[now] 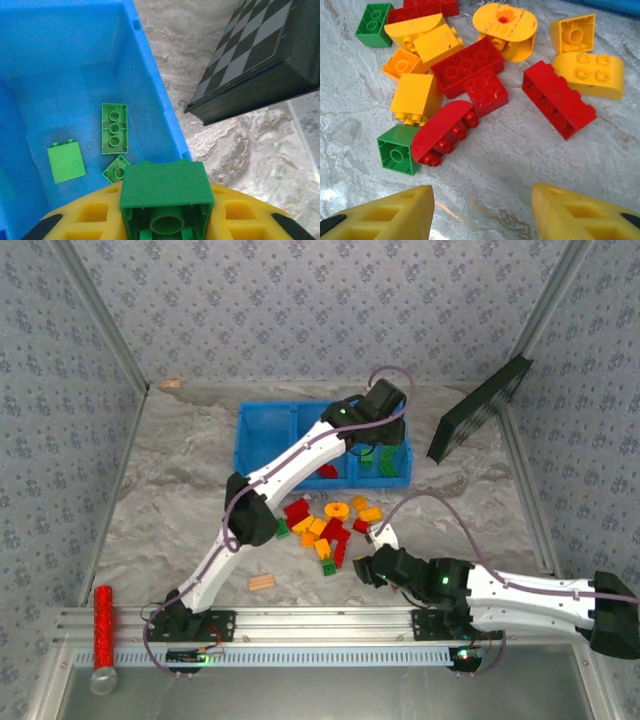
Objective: Sort the legos into containers by color
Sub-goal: Place the lego in the container.
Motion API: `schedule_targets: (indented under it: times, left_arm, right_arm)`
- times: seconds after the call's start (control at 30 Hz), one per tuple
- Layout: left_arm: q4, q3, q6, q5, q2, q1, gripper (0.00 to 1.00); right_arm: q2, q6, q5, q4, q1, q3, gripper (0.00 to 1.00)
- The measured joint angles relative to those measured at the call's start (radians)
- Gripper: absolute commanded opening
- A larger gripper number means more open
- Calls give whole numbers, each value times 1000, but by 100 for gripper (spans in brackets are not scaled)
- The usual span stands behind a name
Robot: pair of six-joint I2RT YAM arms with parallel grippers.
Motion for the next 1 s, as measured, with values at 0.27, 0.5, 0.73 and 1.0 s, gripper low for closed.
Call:
schedule_targets:
  times: [0.27,0.5,0.73,1.0]
  left_arm:
    - [-38,17,19,-3,109,3,21]
    - [-60,17,11,16,183,3,25]
    - [-51,3,2,19,196,3,37]
    - [-48,-25,-6,31,196,2,58]
  right_arm:
    - [111,32,22,5,51,34,55]
    - [232,28,18,35,56,111,57]
    - [374,25,-11,74,73,183,60]
    - [508,171,-71,68,81,268,60]
